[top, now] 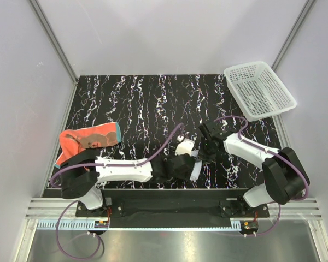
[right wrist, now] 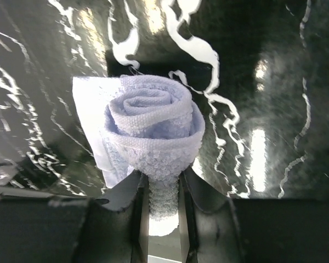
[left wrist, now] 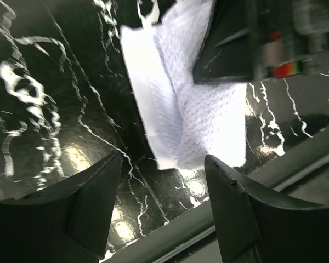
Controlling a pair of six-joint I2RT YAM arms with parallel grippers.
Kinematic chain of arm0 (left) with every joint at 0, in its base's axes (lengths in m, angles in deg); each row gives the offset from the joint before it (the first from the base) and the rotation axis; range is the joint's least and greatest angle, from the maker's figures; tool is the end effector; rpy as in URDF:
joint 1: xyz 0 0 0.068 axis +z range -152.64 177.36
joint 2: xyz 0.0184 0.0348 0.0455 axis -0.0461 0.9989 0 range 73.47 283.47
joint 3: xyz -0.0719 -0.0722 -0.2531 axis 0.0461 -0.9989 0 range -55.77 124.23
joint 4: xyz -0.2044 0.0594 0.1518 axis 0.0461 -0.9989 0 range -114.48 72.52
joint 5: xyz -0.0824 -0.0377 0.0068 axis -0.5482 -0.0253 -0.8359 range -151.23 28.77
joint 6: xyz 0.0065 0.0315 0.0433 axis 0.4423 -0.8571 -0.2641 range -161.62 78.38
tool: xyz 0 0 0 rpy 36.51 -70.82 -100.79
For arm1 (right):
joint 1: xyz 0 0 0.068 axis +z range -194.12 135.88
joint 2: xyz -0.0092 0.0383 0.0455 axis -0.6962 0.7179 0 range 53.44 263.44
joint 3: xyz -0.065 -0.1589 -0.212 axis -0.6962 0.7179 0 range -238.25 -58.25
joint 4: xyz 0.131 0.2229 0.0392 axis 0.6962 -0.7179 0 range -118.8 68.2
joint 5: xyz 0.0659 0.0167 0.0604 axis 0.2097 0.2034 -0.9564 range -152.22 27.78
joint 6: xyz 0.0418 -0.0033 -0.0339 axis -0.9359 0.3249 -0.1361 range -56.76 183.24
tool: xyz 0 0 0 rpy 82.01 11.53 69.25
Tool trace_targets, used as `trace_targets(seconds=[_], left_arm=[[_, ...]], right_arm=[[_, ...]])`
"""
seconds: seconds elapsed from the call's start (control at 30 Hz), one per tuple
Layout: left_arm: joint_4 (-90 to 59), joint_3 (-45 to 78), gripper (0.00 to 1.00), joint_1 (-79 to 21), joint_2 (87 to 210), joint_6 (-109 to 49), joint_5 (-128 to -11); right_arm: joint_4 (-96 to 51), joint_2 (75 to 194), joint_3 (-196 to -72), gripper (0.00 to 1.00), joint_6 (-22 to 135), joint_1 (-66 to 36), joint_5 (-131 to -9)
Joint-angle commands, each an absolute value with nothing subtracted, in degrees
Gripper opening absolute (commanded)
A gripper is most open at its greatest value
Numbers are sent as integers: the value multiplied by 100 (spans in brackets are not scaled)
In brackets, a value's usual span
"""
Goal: Roll the towels
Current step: Roll the towel
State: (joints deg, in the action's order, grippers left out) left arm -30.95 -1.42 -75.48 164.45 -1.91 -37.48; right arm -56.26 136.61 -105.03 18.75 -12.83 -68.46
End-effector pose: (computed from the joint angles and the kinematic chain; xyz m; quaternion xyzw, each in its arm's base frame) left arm 0.1096 -0.3065 0.1976 0.1950 0.9017 -0.1703 0.3463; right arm 0.2180 0.1370 0.1752 0.1042 0.9791 0.1443 0.0981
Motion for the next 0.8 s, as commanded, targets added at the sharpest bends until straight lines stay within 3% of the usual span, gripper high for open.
trace_targets(seconds=[0.0, 0.2, 0.53, 0.67, 0.77], left_arm=[[-3857, 469, 67, -7848, 16724, -540, -2564], [-3858, 1006, 68, -8410, 17119, -856, -2247], [-3620, 1296, 65, -8482, 17805, -857, -2406], [-3743, 1331, 55, -8491, 18016, -708, -2230], [-3708, 1226, 39, -8482, 18026, -646, -2230]], right_arm=[[-6416, 13807, -10834, 18, 1895, -1099, -6266], [-6460, 14088, -11080, 20, 1859, -923, -6266], [-6522, 14238, -11248, 21, 1859, -835, -6319], [-6513, 14229, -11239, 22, 1868, -835, -6363], [-6487, 14238, -11230, 25, 1877, -826, -6424]])
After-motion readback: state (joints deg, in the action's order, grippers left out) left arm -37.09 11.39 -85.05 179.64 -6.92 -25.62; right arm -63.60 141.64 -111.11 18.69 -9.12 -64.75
